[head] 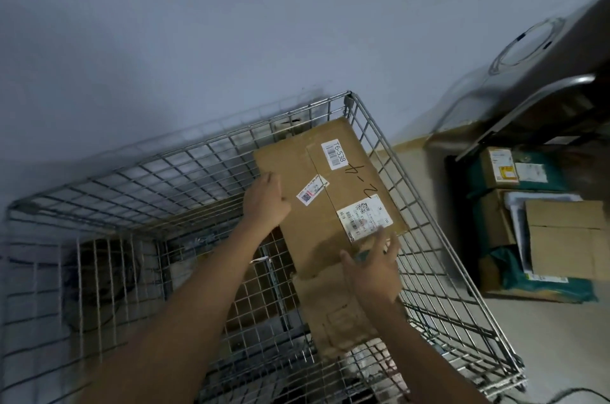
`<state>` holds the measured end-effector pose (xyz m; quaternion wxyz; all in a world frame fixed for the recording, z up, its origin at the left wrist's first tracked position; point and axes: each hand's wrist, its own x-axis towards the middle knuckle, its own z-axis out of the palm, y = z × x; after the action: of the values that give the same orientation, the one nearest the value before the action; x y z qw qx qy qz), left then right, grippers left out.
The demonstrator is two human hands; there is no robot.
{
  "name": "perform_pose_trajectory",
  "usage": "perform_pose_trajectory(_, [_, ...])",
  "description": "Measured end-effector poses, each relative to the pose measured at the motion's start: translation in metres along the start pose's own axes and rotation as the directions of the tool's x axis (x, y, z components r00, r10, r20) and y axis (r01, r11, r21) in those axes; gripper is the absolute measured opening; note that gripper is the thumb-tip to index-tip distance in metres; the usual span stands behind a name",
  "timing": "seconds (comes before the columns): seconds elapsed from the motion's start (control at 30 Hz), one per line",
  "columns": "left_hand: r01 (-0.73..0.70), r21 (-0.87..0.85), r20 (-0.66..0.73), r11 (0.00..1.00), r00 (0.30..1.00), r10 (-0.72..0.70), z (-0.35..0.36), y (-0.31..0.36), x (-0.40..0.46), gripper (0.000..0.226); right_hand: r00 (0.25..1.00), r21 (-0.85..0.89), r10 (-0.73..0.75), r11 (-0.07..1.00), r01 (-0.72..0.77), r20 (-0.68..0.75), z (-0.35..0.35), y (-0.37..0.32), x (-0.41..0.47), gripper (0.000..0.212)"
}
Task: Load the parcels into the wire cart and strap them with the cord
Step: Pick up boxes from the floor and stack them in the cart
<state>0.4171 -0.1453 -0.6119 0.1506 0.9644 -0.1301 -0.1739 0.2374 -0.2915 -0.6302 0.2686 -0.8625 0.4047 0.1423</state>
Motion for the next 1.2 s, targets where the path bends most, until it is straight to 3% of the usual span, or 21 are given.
perform_pose_trajectory(0.1, [0.079, -0.015, -0.02, 0.997, 0.997, -0.079, -0.018, -0.016, -0.057, 0.04, 0.986, -0.102, -0.132, 0.984, 0.143, 0.103, -0.028, -0.002, -0.013, 0.088])
perform_pose_trajectory(0.2, [0.22, -0.063, 0.01, 0.973, 0.975, -0.22, -0.029, -0.047, -0.123, 0.031, 0.92, -0.185, -0.292, 0.92, 0.344, 0.26, -0.049, -0.02, -0.029, 0.08])
perform_pose_trajectory(0.47, [0.507, -0.13, -0.169, 0.852, 0.835, -0.523, -0.103, -0.115, -0.322, 0.023, 0.59, -0.222, -0.603, 0.573, 0.789, 0.537, -0.063, -0.115, -0.138, 0.092])
perform_pose_trajectory(0.63, [0.693, -0.27, -0.251, 0.668, 0.619, -0.744, -0.122, -0.166, -0.478, 0.049, 0.335, -0.201, -0.678, 0.27, 0.942, 0.655, -0.033, -0.154, -0.269, 0.096])
perform_pose_trajectory(0.77, [0.763, -0.359, -0.273, 0.538, 0.465, -0.842, -0.093, -0.191, -0.639, 0.049, 0.178, -0.151, -0.691, 0.099, 0.983, 0.701, 0.01, -0.143, -0.392, 0.095])
perform_pose_trajectory(0.93, [0.848, -0.436, -0.231, 0.301, 0.218, -0.948, -0.028, -0.194, -0.862, 0.046, -0.007, -0.07, -0.574, -0.111, 0.991, 0.819, 0.068, -0.091, -0.546, 0.095])
perform_pose_trajectory(1.0, [0.872, -0.443, -0.168, 0.208, 0.147, -0.975, -0.002, -0.195, -0.934, 0.053, -0.023, -0.076, -0.55, -0.156, 0.985, 0.835, 0.09, -0.065, -0.593, 0.106])
perform_pose_trajectory(1.1, [0.877, -0.469, -0.091, 0.099, 0.063, -0.994, 0.028, -0.195, -1.001, 0.062, -0.067, -0.033, -0.532, -0.176, 0.984, 0.844, 0.105, -0.029, -0.647, 0.098])
perform_pose_trajectory(1.2, [0.847, -0.527, -0.069, 0.077, 0.047, -0.996, 0.048, -0.198, -1.028, 0.064, -0.066, -0.045, -0.495, -0.208, 0.977, 0.867, 0.115, -0.014, -0.681, 0.1])
